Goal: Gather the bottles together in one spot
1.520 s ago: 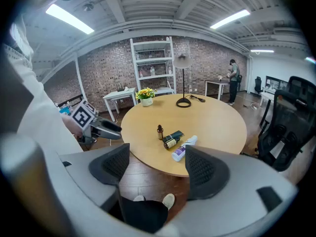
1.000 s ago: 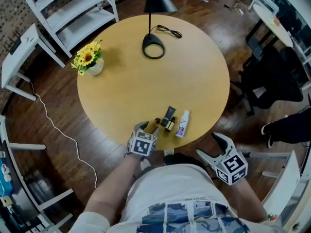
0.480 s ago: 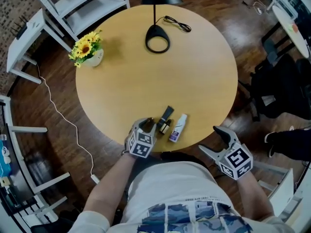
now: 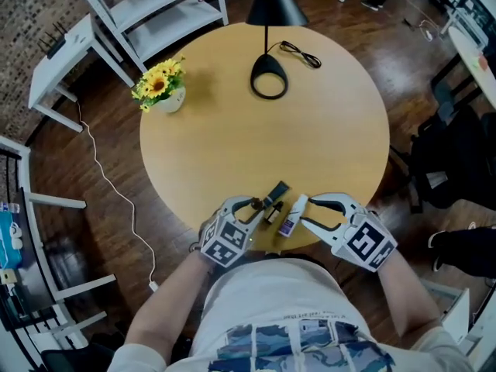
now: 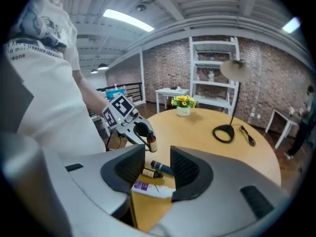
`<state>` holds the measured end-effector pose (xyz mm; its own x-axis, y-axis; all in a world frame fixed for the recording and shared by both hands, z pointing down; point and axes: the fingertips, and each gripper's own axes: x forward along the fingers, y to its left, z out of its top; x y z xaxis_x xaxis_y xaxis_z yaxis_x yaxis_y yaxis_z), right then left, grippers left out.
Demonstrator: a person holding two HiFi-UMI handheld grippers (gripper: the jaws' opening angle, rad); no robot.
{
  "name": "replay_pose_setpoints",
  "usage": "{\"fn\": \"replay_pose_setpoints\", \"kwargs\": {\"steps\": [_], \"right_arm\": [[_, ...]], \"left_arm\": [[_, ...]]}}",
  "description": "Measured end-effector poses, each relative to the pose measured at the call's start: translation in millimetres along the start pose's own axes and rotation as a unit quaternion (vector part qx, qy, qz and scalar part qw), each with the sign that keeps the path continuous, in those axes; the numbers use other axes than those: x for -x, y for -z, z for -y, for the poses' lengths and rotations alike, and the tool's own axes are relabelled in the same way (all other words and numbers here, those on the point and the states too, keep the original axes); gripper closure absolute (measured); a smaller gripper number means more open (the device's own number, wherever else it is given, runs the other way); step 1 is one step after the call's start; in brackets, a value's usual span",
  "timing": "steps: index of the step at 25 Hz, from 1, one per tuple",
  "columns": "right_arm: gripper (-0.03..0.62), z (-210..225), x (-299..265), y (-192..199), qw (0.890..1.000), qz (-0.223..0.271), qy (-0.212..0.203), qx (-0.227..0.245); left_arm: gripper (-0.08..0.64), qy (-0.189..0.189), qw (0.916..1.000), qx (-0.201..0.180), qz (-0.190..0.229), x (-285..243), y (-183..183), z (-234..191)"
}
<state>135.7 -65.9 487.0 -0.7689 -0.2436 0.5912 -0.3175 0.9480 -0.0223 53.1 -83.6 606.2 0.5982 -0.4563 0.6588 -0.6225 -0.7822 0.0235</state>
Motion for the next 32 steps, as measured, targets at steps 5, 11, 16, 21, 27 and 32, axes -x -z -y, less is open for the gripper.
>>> {"fn": "replay_pose_setpoints", "kwargs": {"steps": [5,11,16,21,27,32], "right_arm": [[0.413,-29.3,-38.7,-49.2,0.994,0.003,-0.043,0.105],[0.448,-72.8,-84.5,-85.4,0.985,-0.013,-0.093,0.144],[0.513,-100.8,-107.8,-101.5,0.98,-0.034,-0.122,0.152],[0.503,-124.7,-127.3,-104.3,0.976,-0.071,-0.131,0.159],[0.483,-135.5,-150.3,-105.0,0.972,-0.103,-0.123,0.17],[0.491,-129.2,-151.9,-108.4,0.973,-0.095,-0.128,0.166]], "left_arm": [[0.42,0.053,0.997,-0.054,0.009,39.2,-33.1,14.0],[0.42,0.109,0.9869,-0.119,-0.006,81.4,-23.9,15.9],[0.42,0.155,0.9736,-0.167,-0.008,108.5,-3.8,14.6],[0.42,0.205,0.9572,-0.204,-0.009,128.8,16.9,17.5],[0.42,0.245,0.9407,-0.234,-0.012,140.7,36.5,10.4],[0.42,0.266,0.9365,-0.228,-0.01,138.9,33.1,5.8]]}}
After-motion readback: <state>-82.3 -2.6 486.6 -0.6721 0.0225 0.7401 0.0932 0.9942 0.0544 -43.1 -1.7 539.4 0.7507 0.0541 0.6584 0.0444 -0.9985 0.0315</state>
